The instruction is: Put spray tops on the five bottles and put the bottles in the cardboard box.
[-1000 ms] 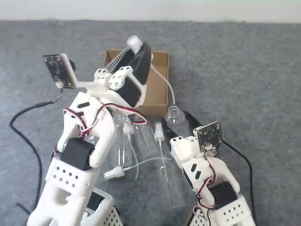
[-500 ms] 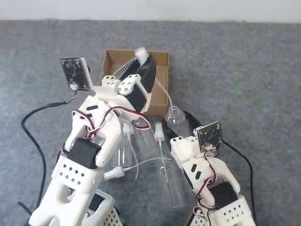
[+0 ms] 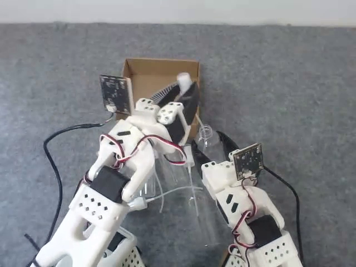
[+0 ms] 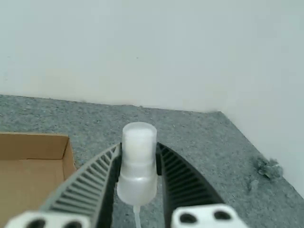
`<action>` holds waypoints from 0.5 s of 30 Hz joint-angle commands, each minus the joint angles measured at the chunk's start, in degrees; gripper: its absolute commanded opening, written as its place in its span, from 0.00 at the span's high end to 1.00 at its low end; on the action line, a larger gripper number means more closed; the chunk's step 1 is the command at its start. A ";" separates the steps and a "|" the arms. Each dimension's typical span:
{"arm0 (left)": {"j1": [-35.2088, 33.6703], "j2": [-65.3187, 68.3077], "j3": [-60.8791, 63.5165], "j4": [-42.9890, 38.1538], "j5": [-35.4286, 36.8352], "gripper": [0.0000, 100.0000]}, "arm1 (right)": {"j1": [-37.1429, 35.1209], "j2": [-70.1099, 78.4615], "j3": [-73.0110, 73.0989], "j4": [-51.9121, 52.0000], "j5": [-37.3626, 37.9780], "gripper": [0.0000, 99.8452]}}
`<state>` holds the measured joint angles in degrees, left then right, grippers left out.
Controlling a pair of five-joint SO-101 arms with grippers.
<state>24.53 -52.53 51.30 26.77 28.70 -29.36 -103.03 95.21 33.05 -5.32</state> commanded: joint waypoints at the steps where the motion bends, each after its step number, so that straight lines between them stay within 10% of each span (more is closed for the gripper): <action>1: 2.55 -1.49 0.04 -1.76 -2.64 0.99 | 1.01 -0.84 1.23 0.66 0.70 0.95; 15: 8.09 -0.97 3.12 -2.02 -6.42 0.99 | 3.03 -0.84 1.23 0.66 0.79 0.95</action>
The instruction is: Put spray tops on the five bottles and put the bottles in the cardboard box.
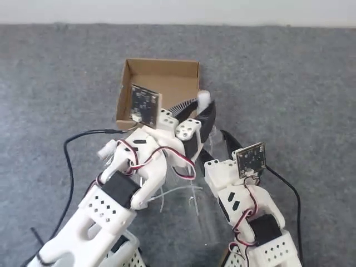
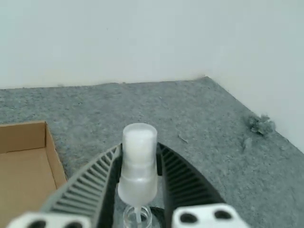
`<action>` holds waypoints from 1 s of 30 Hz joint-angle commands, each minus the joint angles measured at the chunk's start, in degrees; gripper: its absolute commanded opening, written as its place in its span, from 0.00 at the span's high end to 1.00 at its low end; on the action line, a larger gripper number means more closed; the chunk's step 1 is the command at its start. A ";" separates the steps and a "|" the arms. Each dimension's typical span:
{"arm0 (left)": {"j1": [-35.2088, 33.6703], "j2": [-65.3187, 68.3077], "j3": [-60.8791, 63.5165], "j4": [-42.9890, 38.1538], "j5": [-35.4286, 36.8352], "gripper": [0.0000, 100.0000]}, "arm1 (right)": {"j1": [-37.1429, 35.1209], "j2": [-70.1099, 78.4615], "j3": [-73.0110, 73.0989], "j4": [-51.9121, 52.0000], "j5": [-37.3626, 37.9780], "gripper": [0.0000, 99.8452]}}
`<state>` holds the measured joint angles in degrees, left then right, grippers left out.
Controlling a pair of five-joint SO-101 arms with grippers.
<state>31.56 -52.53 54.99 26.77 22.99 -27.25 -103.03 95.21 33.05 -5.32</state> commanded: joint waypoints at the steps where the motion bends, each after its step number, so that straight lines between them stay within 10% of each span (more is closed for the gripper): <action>1: 1.05 -0.97 -0.57 -2.02 -0.88 0.99 | 0.92 -0.84 1.23 0.66 0.79 0.95; 30: 1.41 -0.88 1.98 -0.70 -9.41 0.98 | 1.01 -0.92 1.14 0.13 4.92 0.95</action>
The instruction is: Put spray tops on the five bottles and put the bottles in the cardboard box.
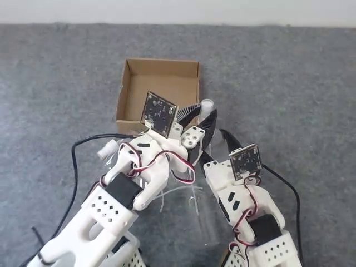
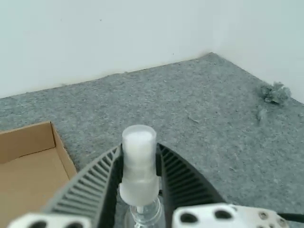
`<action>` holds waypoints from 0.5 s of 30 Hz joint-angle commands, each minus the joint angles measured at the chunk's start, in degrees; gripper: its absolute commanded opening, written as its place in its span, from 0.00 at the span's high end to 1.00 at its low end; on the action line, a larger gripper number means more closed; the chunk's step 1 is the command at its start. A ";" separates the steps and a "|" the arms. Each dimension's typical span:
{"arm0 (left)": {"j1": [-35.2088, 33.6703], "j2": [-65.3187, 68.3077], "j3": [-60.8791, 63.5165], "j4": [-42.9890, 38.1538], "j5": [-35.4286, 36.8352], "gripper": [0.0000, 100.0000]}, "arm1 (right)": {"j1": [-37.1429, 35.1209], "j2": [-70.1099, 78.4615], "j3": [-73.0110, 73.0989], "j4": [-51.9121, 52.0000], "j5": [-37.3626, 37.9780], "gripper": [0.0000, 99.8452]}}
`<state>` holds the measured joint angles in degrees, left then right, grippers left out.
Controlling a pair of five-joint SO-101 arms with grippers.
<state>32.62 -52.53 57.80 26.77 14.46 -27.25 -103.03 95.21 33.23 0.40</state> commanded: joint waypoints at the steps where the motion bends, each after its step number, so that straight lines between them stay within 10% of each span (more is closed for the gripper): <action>1: 0.35 -0.88 -1.19 0.70 -1.23 0.96 | 1.01 -0.92 1.14 -0.04 -0.79 0.95; 15: 0.00 -1.32 -1.19 2.46 -2.11 0.81 | 1.10 -0.92 1.05 -0.13 -0.79 0.95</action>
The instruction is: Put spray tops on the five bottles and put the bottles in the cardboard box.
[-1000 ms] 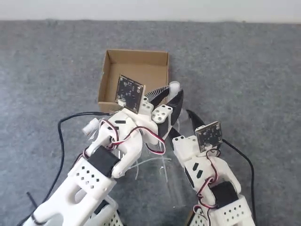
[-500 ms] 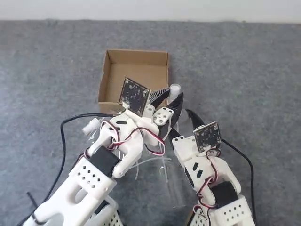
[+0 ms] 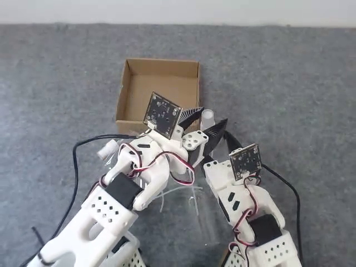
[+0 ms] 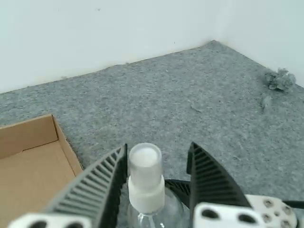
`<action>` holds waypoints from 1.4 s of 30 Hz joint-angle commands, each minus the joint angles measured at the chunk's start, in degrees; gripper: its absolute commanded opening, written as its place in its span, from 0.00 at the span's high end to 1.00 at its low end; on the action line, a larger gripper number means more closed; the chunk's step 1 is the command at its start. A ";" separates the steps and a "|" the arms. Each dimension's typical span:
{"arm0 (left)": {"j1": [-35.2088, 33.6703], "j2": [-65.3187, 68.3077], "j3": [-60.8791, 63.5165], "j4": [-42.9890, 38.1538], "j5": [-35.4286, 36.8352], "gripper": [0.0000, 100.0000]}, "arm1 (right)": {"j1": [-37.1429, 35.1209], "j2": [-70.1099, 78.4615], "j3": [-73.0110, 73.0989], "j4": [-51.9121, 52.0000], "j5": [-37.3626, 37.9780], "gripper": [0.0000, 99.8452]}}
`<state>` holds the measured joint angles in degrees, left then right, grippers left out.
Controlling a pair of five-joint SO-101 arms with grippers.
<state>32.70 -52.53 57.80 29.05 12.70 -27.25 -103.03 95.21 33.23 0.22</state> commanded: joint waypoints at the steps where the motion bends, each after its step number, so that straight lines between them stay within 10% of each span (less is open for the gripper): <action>1: -0.09 -1.49 -1.10 0.18 -0.35 0.81 | 1.10 -0.92 1.05 -0.13 -0.62 0.95; 30: -4.22 -9.23 -2.68 4.75 -0.35 0.91 | 7.34 -0.92 1.23 -4.44 -0.79 0.95; 42: -11.08 -20.57 3.65 5.80 -0.62 0.91 | 7.87 -0.92 1.23 -6.20 -13.71 0.95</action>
<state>22.77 -71.52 60.97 35.65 12.88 -20.13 -103.03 95.21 28.66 -12.09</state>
